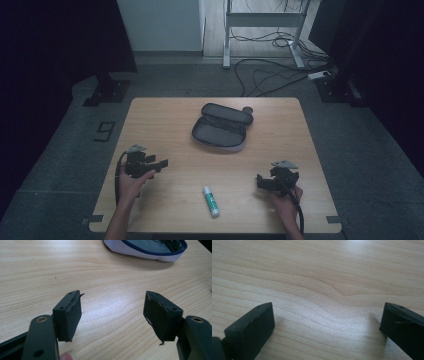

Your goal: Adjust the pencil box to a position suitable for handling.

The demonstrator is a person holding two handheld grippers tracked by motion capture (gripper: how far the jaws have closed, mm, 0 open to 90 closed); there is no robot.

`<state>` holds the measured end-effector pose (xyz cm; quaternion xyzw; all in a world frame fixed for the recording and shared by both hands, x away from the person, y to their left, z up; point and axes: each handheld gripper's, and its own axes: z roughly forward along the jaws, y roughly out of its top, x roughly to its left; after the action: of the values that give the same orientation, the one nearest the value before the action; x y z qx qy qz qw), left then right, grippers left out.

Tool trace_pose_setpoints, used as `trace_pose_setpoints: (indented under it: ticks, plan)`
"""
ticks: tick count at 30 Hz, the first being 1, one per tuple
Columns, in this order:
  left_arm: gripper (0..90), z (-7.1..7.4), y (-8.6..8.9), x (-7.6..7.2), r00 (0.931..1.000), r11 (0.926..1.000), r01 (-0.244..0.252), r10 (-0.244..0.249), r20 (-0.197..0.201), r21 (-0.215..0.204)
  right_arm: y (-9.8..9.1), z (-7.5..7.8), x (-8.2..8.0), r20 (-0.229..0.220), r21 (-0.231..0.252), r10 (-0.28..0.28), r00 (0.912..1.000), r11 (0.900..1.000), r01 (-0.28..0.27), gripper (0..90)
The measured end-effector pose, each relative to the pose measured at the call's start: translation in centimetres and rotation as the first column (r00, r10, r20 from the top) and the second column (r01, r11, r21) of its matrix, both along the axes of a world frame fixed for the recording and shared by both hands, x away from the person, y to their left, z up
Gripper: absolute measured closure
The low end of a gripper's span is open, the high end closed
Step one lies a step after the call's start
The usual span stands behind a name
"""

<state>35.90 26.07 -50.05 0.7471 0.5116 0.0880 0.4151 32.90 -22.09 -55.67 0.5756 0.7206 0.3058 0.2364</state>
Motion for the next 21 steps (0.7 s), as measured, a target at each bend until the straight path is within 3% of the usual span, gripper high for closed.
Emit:
trace_pose_setpoints:
  ticks: [10,21]
  plan:
    - [30.6,-0.2,-0.2,0.1,1.0000,0.9994,-0.007,0.007,0.006,0.033,0.0,0.0,-0.6,0.001,0.001,-0.023,0.9997,0.9997,0.023,0.0]
    - [30.4,-1.4,-0.9,0.6,0.9996,0.9982,0.008,-0.007,-0.028,0.060,-0.2,0.0,-0.9,0.001,0.000,-0.031,0.9995,0.9995,0.031,0.0]
